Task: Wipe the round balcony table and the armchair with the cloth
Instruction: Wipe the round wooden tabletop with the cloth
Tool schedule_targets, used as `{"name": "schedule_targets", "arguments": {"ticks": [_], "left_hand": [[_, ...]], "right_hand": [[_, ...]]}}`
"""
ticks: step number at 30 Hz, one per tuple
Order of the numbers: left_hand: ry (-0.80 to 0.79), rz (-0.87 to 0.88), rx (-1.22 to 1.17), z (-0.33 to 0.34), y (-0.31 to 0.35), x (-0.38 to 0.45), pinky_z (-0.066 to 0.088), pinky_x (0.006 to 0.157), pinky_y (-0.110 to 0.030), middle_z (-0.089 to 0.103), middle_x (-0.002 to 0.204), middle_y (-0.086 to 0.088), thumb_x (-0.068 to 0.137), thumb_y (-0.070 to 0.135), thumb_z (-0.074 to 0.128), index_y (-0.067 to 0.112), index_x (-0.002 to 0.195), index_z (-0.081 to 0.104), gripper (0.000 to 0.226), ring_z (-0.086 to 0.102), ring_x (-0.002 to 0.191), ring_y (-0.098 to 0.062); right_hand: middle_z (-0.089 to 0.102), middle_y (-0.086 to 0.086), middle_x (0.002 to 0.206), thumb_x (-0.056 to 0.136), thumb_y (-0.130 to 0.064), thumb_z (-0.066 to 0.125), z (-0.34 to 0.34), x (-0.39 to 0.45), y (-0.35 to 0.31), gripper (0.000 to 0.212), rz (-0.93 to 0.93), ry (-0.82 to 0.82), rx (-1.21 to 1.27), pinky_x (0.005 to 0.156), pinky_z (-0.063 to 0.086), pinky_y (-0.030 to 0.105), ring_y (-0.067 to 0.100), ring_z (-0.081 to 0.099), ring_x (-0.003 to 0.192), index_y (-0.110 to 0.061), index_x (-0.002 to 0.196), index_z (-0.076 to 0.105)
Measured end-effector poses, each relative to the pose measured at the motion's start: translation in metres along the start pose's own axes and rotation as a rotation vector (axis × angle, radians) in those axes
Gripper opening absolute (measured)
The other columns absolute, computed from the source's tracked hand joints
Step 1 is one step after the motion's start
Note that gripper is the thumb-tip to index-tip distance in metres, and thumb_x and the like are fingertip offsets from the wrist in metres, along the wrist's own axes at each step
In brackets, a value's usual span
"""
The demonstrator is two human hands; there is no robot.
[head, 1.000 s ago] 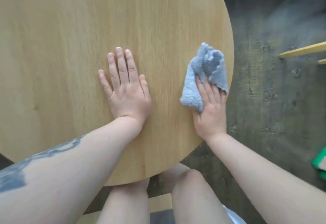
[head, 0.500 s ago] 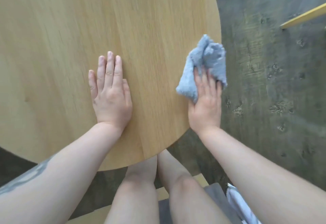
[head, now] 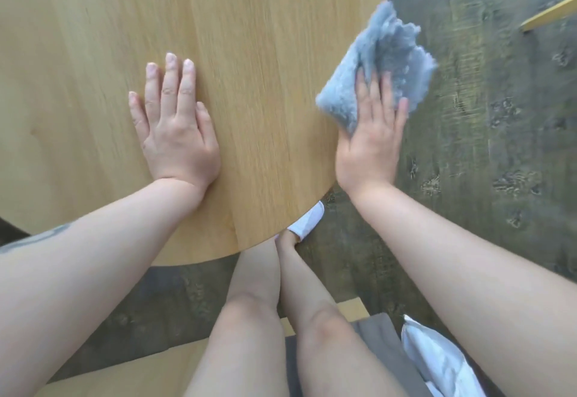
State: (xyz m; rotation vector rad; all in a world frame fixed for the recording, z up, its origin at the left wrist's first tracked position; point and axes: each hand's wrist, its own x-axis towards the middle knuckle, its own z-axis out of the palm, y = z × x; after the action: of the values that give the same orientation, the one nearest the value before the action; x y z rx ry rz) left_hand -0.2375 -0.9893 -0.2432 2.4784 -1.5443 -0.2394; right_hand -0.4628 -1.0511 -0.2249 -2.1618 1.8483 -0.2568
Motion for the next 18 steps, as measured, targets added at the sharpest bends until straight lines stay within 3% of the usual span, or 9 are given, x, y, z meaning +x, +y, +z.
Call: {"name": "schedule_targets", "arguments": {"ticks": [2,4,6,8,10,13,14,16,18], "left_hand": [[0.0,-0.019,0.004,0.001,-0.001,0.002,0.001,0.118,-0.043,0.02,0.158,0.006,0.1,0.025,0.029,0.024,0.15,0.028,0.051,0.012,0.147,-0.018],[-0.015,-0.024,-0.004,0.001,-0.004,0.003,0.003,0.118,-0.044,0.023,0.158,0.004,0.099,0.027,0.03,0.022,0.15,0.03,0.051,0.014,0.147,-0.019],[-0.04,0.011,-0.011,-0.002,-0.006,0.003,0.001,0.118,-0.043,0.021,0.158,0.004,0.1,0.027,0.03,0.022,0.15,0.027,0.051,0.012,0.147,-0.02],[-0.048,0.036,-0.013,-0.003,-0.006,0.003,-0.001,0.118,-0.042,0.017,0.159,0.005,0.101,0.025,0.027,0.022,0.152,0.024,0.051,0.008,0.148,-0.019],[-0.027,0.023,0.001,-0.003,-0.004,0.0,-0.001,0.118,-0.043,0.016,0.16,0.005,0.1,0.025,0.026,0.023,0.152,0.022,0.052,0.007,0.148,-0.019],[-0.001,0.01,0.022,0.002,0.0,0.0,0.001,0.119,-0.044,0.019,0.159,0.005,0.1,0.025,0.026,0.022,0.151,0.024,0.051,0.01,0.148,-0.019],[0.004,0.008,0.024,0.003,-0.001,0.001,0.002,0.119,-0.044,0.02,0.159,0.004,0.1,0.025,0.026,0.022,0.151,0.026,0.051,0.012,0.147,-0.019],[0.007,0.002,0.047,0.003,-0.004,0.004,0.004,0.119,-0.045,0.022,0.158,0.003,0.099,0.026,0.025,0.022,0.151,0.027,0.052,0.014,0.147,-0.02],[0.017,0.011,0.051,0.004,-0.005,0.004,0.006,0.119,-0.045,0.024,0.157,0.003,0.099,0.027,0.025,0.022,0.15,0.029,0.052,0.016,0.147,-0.02]], "right_hand": [[0.034,0.007,0.153,0.076,-0.014,0.04,0.01,-0.008,-0.041,0.071,-0.109,0.005,0.112,0.118,0.008,0.043,0.025,0.024,0.144,-0.009,0.147,0.034],[0.039,0.005,0.15,0.075,-0.009,0.051,0.026,-0.045,-0.074,0.07,-0.39,-0.147,0.167,0.117,0.012,0.039,0.023,0.03,0.141,-0.011,0.144,0.04],[0.049,0.002,0.143,0.074,-0.008,0.063,0.03,-0.073,-0.062,0.07,-0.538,-0.237,0.088,0.113,0.019,0.038,0.021,0.039,0.132,-0.014,0.142,0.044],[0.054,0.002,0.138,0.072,-0.007,0.065,0.025,-0.069,-0.015,0.074,-0.498,-0.198,0.013,0.111,0.022,0.039,0.022,0.04,0.127,-0.014,0.143,0.043],[0.042,0.004,0.148,0.074,-0.009,0.06,0.008,-0.049,0.024,0.078,-0.296,-0.145,-0.05,0.117,0.011,0.039,0.021,0.03,0.137,-0.013,0.147,0.035],[0.027,0.005,0.156,0.079,-0.01,0.042,0.001,-0.029,0.002,0.073,-0.071,-0.027,0.028,0.12,0.001,0.04,0.02,0.015,0.146,-0.013,0.15,0.025],[0.029,0.006,0.155,0.077,-0.009,0.039,0.007,-0.037,-0.023,0.073,-0.115,-0.044,0.093,0.12,0.003,0.04,0.021,0.016,0.146,-0.012,0.149,0.027],[0.036,0.006,0.152,0.074,-0.006,0.042,0.021,-0.074,-0.063,0.073,-0.384,-0.177,0.203,0.118,0.01,0.039,0.022,0.026,0.143,-0.011,0.146,0.036],[0.046,0.003,0.145,0.075,-0.006,0.046,0.028,-0.106,-0.058,0.067,-0.628,-0.278,0.141,0.112,0.022,0.035,0.021,0.04,0.133,-0.014,0.142,0.045]]}}
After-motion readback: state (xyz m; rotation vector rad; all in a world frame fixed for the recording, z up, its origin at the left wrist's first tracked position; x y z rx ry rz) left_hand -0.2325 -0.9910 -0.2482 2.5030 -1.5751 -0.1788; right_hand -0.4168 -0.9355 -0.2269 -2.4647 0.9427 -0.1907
